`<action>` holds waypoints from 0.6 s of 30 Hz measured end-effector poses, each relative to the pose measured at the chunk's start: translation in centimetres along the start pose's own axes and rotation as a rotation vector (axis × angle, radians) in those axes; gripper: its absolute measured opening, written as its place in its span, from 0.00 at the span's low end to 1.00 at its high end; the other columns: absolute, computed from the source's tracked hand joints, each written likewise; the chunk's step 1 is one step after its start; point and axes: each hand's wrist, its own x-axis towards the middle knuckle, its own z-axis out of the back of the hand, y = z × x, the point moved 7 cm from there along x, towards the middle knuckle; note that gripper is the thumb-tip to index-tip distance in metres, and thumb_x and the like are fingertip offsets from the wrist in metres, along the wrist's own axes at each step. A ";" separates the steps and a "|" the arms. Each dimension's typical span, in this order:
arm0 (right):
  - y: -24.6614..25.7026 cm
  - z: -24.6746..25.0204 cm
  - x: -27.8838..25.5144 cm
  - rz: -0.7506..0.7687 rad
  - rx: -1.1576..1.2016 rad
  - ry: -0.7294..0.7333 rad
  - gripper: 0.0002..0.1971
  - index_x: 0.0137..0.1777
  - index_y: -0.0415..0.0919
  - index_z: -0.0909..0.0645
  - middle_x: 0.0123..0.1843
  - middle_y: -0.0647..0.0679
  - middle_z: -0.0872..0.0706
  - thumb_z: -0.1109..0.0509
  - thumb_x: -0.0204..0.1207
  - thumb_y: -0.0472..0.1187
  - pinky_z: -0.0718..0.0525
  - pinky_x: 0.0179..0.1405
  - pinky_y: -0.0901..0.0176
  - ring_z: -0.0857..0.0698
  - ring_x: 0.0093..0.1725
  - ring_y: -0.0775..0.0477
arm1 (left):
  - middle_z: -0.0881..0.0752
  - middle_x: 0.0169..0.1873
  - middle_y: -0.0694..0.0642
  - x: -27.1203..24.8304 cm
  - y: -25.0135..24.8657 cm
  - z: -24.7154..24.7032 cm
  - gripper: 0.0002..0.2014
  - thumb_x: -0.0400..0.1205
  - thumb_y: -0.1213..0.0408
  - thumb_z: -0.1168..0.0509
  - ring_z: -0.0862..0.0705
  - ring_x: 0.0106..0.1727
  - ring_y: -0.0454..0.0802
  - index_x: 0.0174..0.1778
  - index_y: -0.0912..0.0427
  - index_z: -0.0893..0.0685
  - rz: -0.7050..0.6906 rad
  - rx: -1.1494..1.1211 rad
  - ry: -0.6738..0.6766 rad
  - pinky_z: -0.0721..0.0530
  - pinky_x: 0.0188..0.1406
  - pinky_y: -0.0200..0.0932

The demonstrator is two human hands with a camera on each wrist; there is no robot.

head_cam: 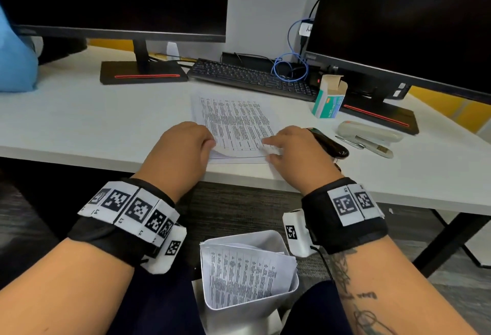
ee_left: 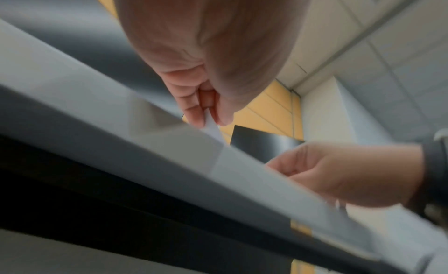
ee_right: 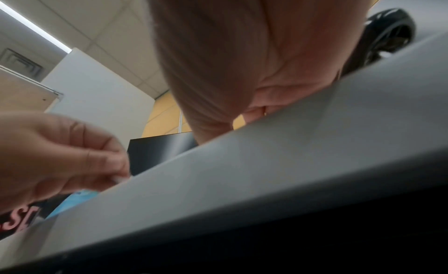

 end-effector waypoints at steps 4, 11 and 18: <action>1.8 -0.5 -0.1 0.090 0.016 0.005 0.22 0.74 0.54 0.22 0.70 0.50 0.22 0.31 0.79 0.49 0.29 0.71 0.48 0.29 0.71 0.45 | 0.17 0.41 0.46 -0.2 -1.1 2.4 0.07 0.84 0.62 0.35 0.21 0.45 0.44 0.49 0.57 0.11 0.086 -0.172 -0.152 0.30 0.48 0.36; 3.3 0.0 -0.6 0.165 0.045 -0.059 0.16 0.68 0.54 0.17 0.54 0.48 0.15 0.36 0.82 0.44 0.30 0.47 0.59 0.20 0.58 0.46 | 0.13 0.36 0.45 -0.5 -1.6 4.0 0.05 0.82 0.57 0.32 0.14 0.41 0.46 0.40 0.47 0.15 0.185 -0.500 -0.241 0.15 0.45 0.42; 1.8 3.3 -2.0 0.077 0.079 -0.330 0.12 0.57 0.44 0.12 0.43 0.44 0.14 0.36 0.83 0.40 0.26 0.42 0.54 0.18 0.47 0.42 | 0.18 0.37 0.50 -1.1 1.3 2.3 0.05 0.85 0.56 0.41 0.20 0.40 0.51 0.49 0.52 0.23 0.348 -0.169 -0.042 0.25 0.36 0.46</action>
